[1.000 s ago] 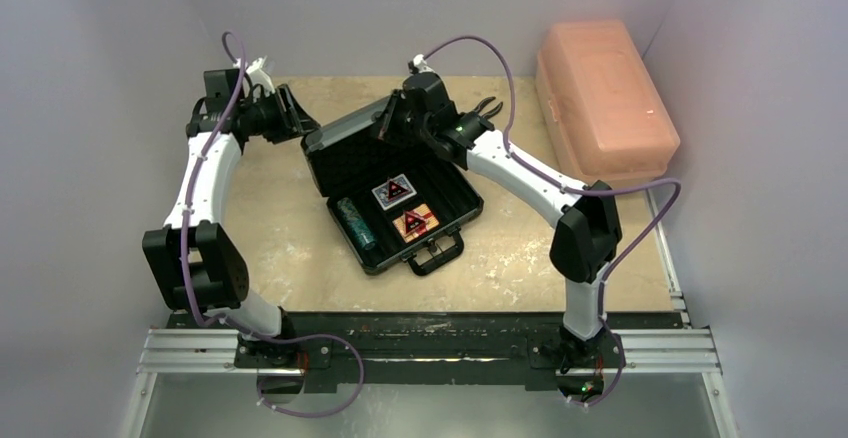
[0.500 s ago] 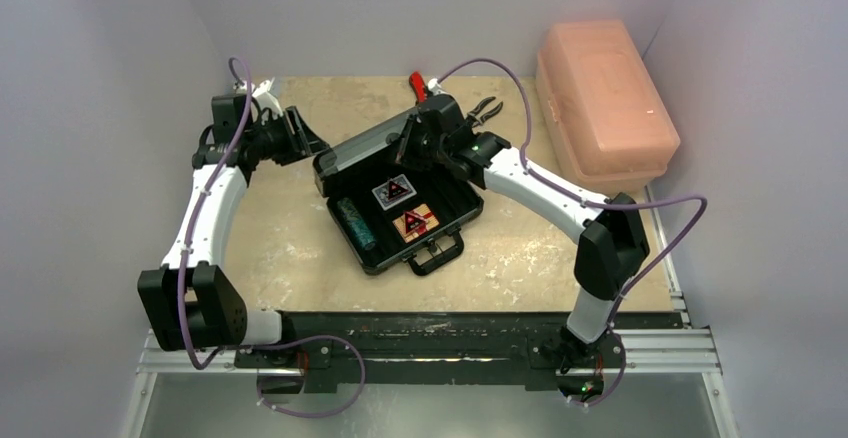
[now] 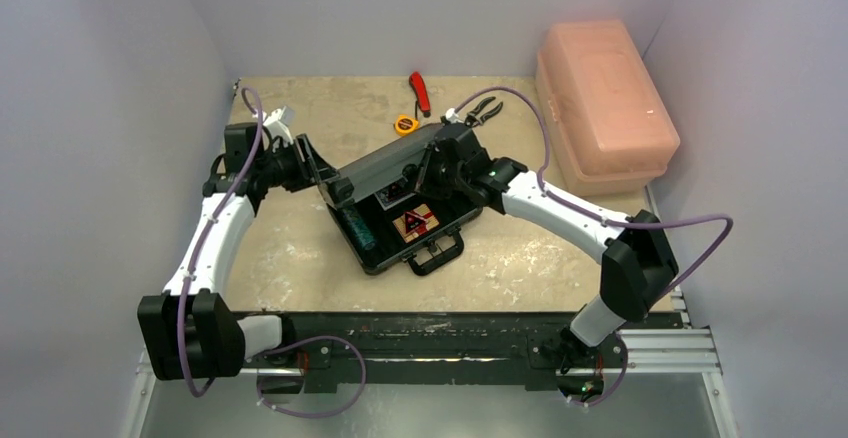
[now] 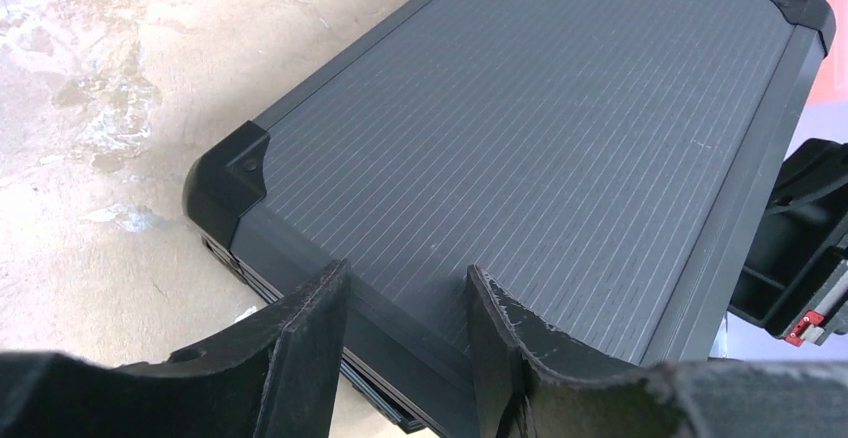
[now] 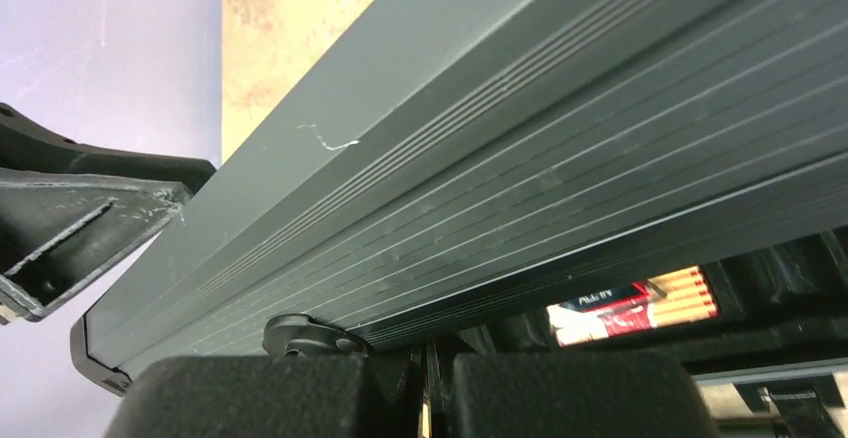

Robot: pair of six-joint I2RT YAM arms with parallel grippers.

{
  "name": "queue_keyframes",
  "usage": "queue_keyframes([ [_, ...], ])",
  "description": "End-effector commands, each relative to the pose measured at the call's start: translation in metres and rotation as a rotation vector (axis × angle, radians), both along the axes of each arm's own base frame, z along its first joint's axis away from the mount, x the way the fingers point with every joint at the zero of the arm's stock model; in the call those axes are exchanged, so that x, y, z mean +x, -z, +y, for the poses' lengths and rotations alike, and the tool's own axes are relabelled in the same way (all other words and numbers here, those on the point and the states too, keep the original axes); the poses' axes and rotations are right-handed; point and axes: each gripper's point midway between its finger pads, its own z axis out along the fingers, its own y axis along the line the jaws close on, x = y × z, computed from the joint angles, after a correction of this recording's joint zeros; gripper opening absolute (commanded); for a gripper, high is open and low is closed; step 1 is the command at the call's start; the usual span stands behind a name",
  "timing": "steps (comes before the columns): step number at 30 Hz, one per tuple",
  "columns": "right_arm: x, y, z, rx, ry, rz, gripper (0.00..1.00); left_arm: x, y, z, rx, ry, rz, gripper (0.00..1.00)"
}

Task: Pack up texas hold em set

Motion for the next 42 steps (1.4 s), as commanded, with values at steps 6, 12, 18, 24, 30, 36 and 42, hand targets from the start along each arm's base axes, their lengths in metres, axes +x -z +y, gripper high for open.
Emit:
queue_keyframes([
  [6, 0.002, -0.007, -0.020, 0.034, 0.088, -0.065, 0.00, -0.039, 0.027, -0.012, -0.001, 0.039, 0.101, 0.45],
  [12, -0.008, 0.010, -0.031, 0.010, 0.096, -0.040, 0.00, -0.039, 0.028, -0.011, 0.009, 0.035, 0.102, 0.45],
  [18, -0.019, 0.024, -0.052, -0.040, 0.129, -0.034, 0.00, -0.040, 0.027, -0.009, 0.020, 0.032, 0.101, 0.45],
  [24, -0.036, 0.046, -0.085, -0.121, 0.170, -0.031, 0.00, -0.039, 0.021, -0.009, 0.029, 0.035, 0.091, 0.45],
  [30, -0.051, 0.066, -0.119, -0.213, 0.210, -0.048, 0.02, -0.036, 0.012, -0.010, 0.039, 0.040, 0.072, 0.44],
  [36, -0.065, 0.076, -0.136, -0.230, 0.193, -0.082, 0.17, -0.038, 0.002, -0.028, 0.137, 0.111, 0.057, 0.43],
  [42, -0.077, 0.077, -0.132, -0.168, 0.128, -0.118, 0.31, -0.038, -0.014, -0.059, 0.200, 0.204, 0.003, 0.43],
])
